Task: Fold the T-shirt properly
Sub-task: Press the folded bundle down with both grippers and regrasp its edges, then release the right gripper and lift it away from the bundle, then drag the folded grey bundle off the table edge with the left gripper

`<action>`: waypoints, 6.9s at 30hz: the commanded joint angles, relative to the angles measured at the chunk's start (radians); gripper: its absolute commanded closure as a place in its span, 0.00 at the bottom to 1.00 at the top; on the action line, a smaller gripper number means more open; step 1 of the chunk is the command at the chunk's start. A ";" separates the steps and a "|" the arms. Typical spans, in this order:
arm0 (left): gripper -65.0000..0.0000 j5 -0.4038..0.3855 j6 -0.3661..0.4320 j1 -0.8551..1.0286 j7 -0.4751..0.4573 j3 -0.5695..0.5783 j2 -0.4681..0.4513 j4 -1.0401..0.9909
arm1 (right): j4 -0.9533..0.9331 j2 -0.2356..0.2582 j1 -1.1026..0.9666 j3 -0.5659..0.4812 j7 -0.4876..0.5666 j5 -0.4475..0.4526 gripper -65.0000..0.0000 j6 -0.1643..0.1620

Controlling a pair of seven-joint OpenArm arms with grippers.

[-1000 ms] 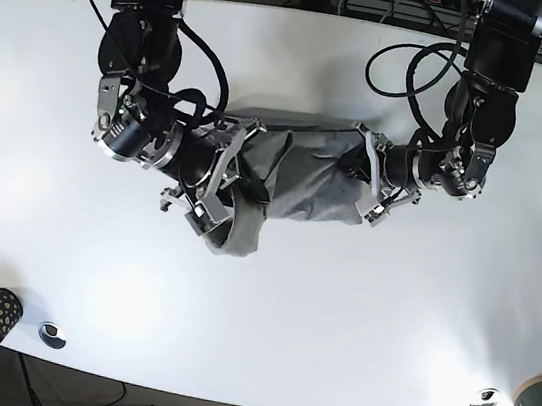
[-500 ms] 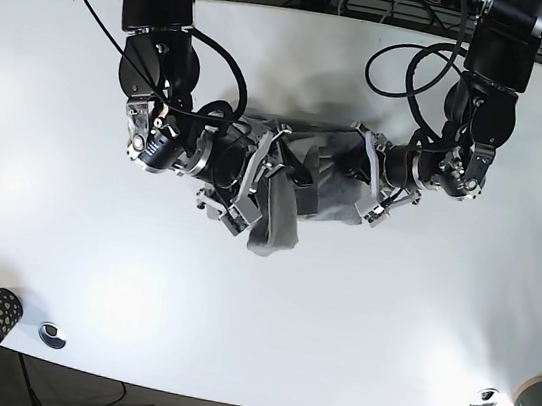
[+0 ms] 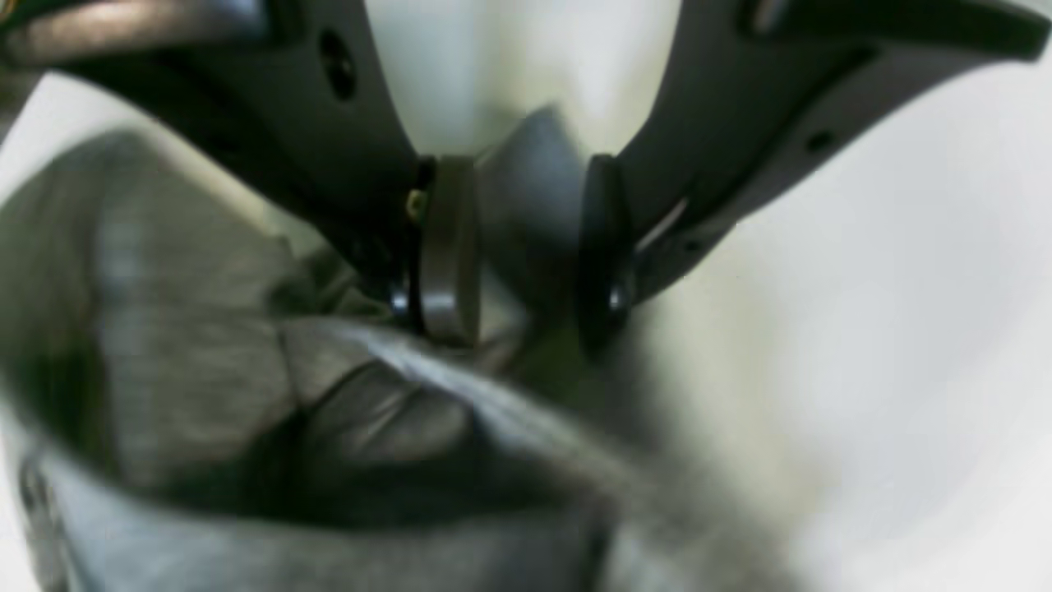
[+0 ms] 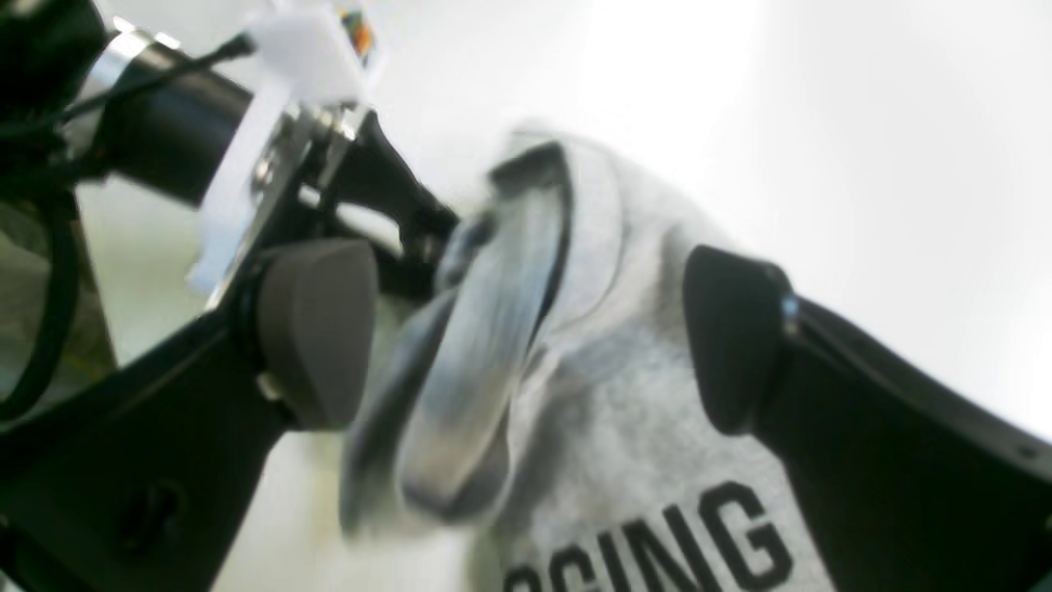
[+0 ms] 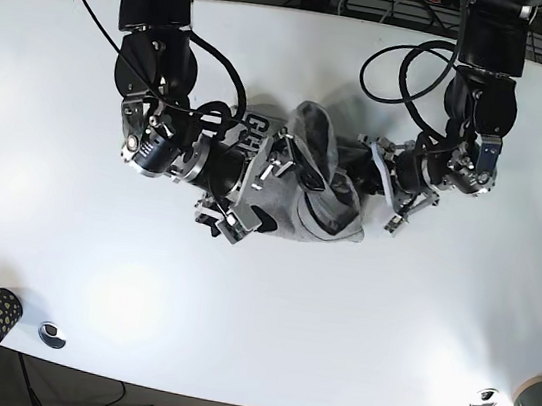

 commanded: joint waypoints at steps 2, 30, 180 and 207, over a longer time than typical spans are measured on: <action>0.71 -0.018 -0.004 -0.005 -0.024 -0.057 0.016 0.091 | 0.061 0.023 -0.003 0.002 0.022 0.019 0.14 0.010; 0.71 -0.014 -0.004 0.064 -0.024 -0.190 -0.383 0.131 | -0.007 0.056 -0.075 -0.165 0.029 0.013 0.19 0.000; 0.26 0.293 0.373 0.139 -0.323 0.121 0.062 0.293 | -0.067 0.081 -0.128 0.082 0.104 -0.239 0.74 0.040; 0.26 0.287 0.426 0.185 -0.544 0.040 -0.184 -0.139 | -0.067 0.102 -0.091 0.137 0.104 -0.239 0.74 0.040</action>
